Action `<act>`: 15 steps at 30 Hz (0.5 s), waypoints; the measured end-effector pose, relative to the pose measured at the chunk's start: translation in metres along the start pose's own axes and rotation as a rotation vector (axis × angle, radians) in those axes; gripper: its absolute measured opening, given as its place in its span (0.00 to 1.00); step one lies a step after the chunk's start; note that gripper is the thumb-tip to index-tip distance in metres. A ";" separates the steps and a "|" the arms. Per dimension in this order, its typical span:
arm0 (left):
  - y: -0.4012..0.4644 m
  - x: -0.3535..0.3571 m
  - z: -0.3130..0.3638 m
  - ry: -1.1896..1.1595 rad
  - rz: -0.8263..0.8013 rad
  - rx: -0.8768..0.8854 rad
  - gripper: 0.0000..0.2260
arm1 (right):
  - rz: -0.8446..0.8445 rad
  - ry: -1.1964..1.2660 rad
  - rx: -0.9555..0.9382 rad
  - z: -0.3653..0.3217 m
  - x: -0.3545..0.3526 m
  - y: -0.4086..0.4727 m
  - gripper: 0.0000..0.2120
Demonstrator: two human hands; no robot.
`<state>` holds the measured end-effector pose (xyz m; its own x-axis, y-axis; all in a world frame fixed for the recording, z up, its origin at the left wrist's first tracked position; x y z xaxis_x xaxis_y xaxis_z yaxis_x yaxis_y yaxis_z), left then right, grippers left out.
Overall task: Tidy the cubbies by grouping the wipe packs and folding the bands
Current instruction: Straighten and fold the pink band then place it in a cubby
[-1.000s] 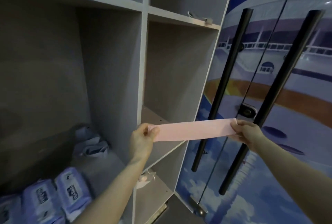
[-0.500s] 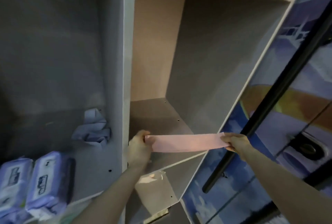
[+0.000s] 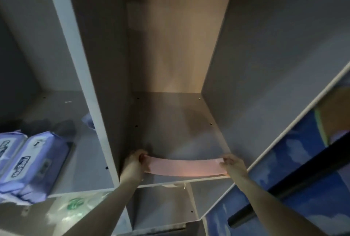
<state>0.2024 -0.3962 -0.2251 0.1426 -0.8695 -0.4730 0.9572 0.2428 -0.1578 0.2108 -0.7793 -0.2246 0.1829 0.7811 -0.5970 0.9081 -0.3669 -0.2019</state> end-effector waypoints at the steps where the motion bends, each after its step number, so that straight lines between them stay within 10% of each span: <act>1: 0.002 0.002 -0.003 0.020 0.009 0.009 0.10 | 0.003 -0.032 -0.012 0.006 0.003 0.005 0.18; 15: -0.010 0.014 0.009 0.528 0.065 0.194 0.20 | 0.037 -0.542 -0.265 -0.017 0.010 0.013 0.20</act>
<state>0.1975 -0.4146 -0.2230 0.1047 -0.5104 -0.8536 0.9866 0.1616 0.0243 0.2312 -0.7674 -0.2203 0.0612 0.3756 -0.9248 0.9805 -0.1959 -0.0147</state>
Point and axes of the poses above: each hand's wrist, its own y-axis towards the middle knuckle, its own x-axis out of the palm, z = x × y, the point moved 10 cm from there along y, towards the middle knuckle, and after that the axes turned 4 degrees about -y, right-handed, at the moved point
